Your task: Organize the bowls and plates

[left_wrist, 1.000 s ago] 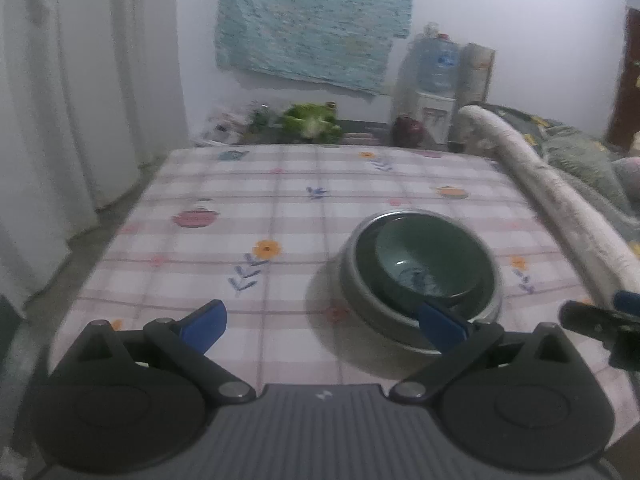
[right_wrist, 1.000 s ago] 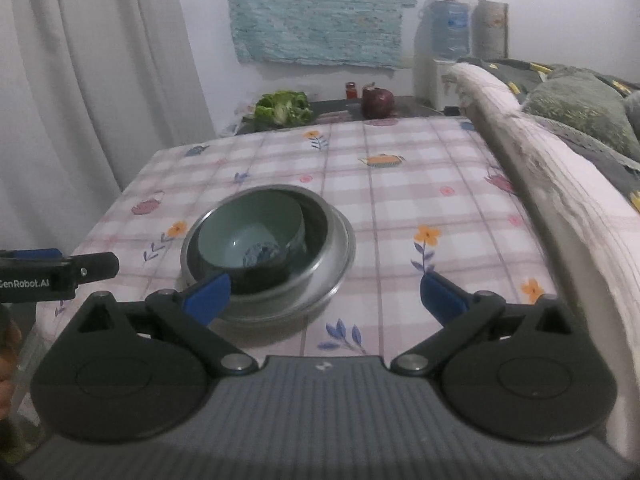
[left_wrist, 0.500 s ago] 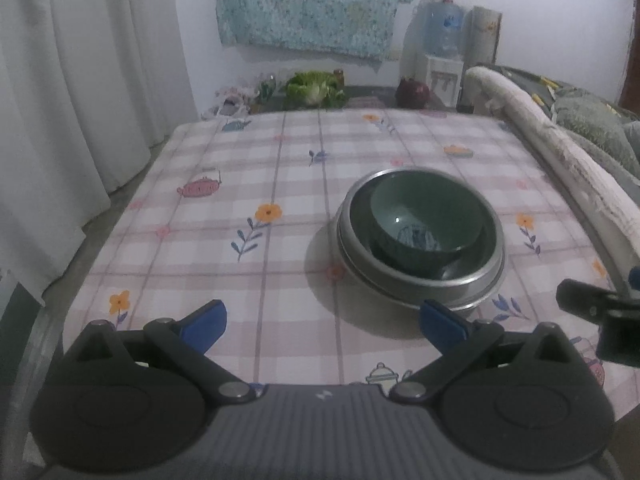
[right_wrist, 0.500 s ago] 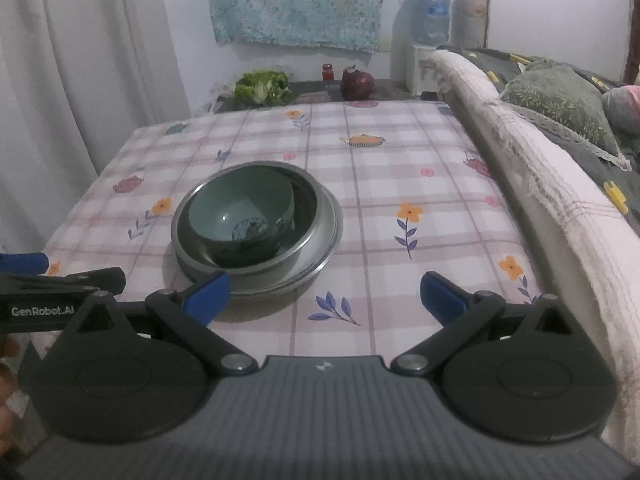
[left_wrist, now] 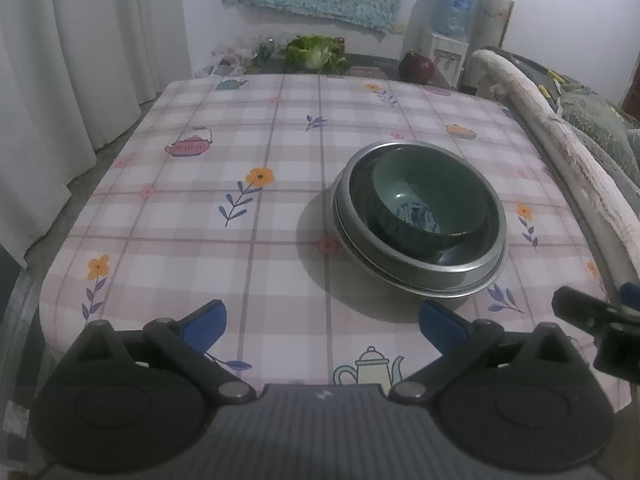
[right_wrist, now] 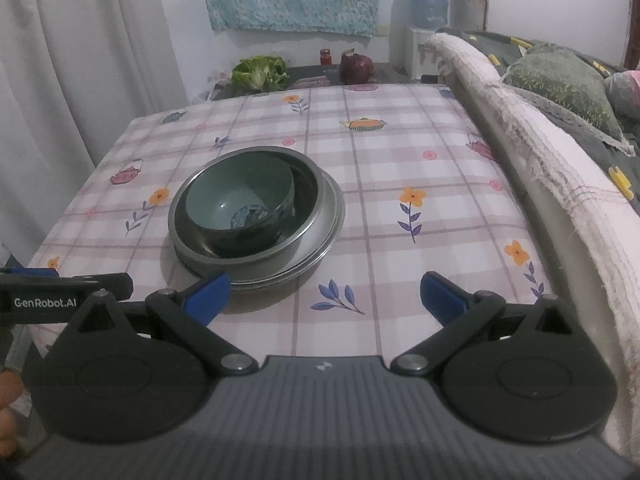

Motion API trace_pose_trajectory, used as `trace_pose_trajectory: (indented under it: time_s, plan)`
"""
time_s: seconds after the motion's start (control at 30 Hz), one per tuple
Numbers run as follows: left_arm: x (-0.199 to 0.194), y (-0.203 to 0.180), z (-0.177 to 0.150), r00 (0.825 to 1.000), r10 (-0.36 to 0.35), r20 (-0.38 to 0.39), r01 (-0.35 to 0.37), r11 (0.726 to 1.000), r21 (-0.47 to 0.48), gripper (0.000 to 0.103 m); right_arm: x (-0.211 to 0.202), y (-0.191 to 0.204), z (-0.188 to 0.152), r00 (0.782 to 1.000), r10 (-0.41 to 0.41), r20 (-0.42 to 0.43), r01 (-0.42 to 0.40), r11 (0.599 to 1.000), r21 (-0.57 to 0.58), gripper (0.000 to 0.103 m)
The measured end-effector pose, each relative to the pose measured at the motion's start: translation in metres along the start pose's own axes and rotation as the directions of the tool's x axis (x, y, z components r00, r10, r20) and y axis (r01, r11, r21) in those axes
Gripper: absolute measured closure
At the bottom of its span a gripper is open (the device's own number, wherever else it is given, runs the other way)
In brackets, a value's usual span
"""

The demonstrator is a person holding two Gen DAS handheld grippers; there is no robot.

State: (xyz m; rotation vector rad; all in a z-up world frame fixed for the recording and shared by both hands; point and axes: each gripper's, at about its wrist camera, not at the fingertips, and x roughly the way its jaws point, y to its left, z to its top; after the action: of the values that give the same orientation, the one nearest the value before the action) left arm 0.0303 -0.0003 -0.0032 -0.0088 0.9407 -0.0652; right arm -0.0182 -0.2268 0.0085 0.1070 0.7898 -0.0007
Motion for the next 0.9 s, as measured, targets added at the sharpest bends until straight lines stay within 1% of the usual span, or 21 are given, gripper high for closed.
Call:
trace_pose_trajectory:
  time_s: [0.23,0.57,0.9]
  plan:
    - [0.0015,0.0006,0.0014,1.0,-0.007,-0.009,0.007,1.0,-0.007,0.0,0.0031,0.0014,0.0004,1.0,0.004,-0.012,-0.004,1.0,-0.009,0.001]
    - [-0.0002,-0.0024,0.0037,1.0,0.015,0.002,-0.015,1.0,0.007,0.0,0.0056,0.0011,0.0013,1.0,0.008,-0.022,-0.008,1.0,0.002,0.001]
    - [-0.0022,-0.0014,0.0056,1.0,0.022,0.009,-0.022,1.0,0.006,0.0,0.0061,-0.0002,0.0018,1.0,0.013,-0.024,-0.013,1.0,-0.001,0.001]
